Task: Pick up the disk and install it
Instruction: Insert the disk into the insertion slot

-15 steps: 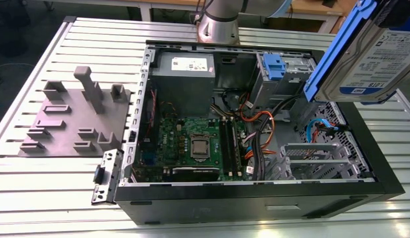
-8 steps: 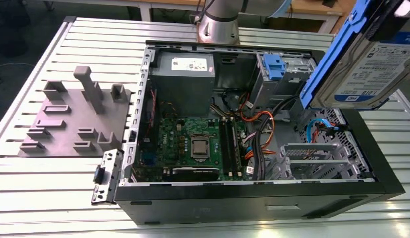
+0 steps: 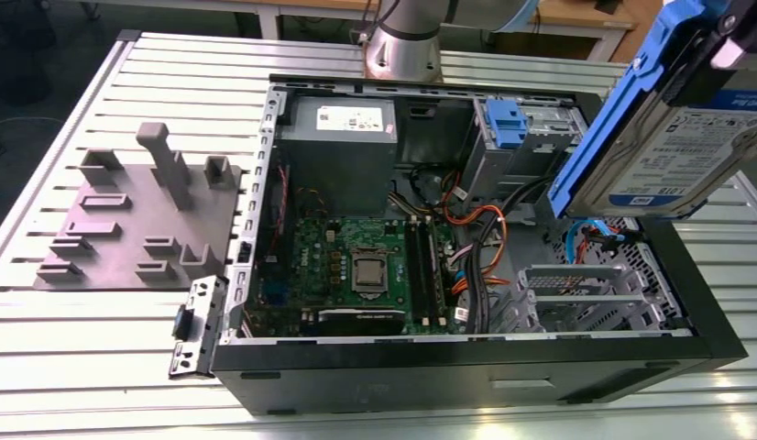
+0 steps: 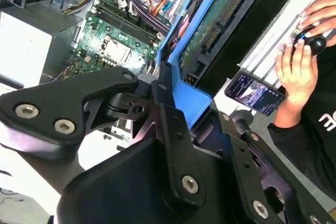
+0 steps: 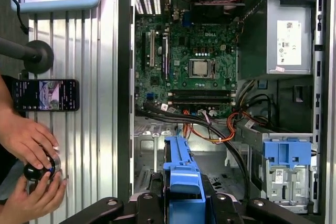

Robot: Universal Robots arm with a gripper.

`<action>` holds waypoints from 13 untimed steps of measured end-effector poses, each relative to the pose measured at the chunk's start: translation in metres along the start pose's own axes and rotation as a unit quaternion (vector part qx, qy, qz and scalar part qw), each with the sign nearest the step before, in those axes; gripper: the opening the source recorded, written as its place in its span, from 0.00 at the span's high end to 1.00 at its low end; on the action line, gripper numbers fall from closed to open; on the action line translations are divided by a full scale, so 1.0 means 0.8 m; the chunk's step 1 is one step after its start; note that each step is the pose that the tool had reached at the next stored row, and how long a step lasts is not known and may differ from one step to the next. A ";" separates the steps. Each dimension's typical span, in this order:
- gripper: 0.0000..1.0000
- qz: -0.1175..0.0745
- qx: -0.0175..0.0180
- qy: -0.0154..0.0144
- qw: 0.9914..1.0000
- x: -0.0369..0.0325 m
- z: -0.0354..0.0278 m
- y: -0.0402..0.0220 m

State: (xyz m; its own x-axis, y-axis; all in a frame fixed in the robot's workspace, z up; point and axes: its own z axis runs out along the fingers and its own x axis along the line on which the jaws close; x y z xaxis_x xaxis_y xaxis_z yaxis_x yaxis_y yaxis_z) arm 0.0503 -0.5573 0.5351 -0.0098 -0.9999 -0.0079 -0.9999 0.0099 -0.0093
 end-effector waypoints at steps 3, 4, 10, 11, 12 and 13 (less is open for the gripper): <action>0.64 0.000 0.000 -0.002 1.000 0.0019 0.0068 -0.0013; 0.64 0.000 0.000 -0.002 1.000 0.0027 0.0090 -0.0014; 0.64 0.000 0.000 -0.002 1.000 0.0083 0.0228 -0.0022; 0.64 0.000 0.000 -0.002 1.000 0.0089 0.0250 -0.0022; 0.64 0.000 0.000 -0.002 1.000 0.0094 0.0294 -0.0022; 0.64 0.000 0.000 -0.002 1.000 0.0095 0.0315 -0.0022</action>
State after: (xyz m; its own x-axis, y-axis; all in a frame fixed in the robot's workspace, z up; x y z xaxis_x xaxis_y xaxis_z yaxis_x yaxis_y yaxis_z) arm 0.0522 -0.5647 0.5099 -0.0100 -0.9999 -0.0118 -0.9999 0.0102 -0.0093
